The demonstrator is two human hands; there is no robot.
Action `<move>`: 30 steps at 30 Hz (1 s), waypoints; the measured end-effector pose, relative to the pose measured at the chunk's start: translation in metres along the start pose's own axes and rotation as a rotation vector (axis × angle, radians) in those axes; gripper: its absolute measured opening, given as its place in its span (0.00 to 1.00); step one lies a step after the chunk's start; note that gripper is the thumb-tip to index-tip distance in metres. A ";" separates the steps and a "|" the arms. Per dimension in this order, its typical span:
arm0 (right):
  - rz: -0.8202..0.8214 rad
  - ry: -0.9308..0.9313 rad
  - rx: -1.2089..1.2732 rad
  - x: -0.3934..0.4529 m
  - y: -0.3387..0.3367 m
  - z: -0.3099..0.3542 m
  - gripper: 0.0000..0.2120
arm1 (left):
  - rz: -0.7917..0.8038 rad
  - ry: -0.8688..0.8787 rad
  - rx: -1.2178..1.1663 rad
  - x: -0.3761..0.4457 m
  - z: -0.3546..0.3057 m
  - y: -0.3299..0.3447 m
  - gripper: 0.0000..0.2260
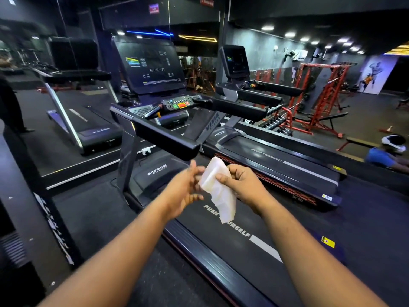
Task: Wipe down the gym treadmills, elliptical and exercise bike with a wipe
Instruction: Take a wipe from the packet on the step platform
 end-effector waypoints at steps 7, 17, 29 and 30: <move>-0.091 0.215 0.020 -0.008 0.003 -0.034 0.16 | 0.137 -0.193 -0.052 -0.039 0.084 0.033 0.31; 0.142 0.406 0.177 -0.032 0.018 -0.040 0.12 | -0.170 -0.160 -0.137 -0.022 0.050 -0.009 0.07; 0.015 0.421 0.085 -0.036 0.009 -0.045 0.12 | -0.059 -0.196 -0.061 -0.032 0.038 -0.004 0.12; 0.032 0.398 0.118 -0.036 0.010 -0.036 0.12 | -0.025 -0.163 -0.072 -0.032 0.025 -0.002 0.11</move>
Point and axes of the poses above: each hand's wrist, its own x-axis towards the middle knuckle, its own y-axis out of the palm, z = x × y, the point moved 10 cm from there along x, towards the middle knuckle, and after that the axes turned 12 degrees about -z, right-handed, at the moved point
